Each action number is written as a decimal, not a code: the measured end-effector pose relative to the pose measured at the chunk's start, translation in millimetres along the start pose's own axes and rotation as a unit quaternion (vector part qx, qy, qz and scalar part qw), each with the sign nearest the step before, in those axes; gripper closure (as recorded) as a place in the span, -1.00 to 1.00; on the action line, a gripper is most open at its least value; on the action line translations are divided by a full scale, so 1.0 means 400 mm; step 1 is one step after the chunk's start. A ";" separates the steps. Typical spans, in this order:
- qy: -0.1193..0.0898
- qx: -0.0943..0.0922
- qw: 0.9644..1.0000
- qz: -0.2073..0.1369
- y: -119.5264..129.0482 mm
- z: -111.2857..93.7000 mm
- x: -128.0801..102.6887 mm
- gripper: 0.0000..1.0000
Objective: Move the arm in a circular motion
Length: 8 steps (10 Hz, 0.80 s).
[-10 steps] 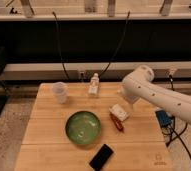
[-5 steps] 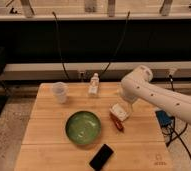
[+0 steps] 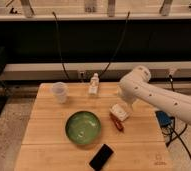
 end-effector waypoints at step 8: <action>0.006 -0.005 0.999 -0.048 -0.008 0.017 0.015 -0.60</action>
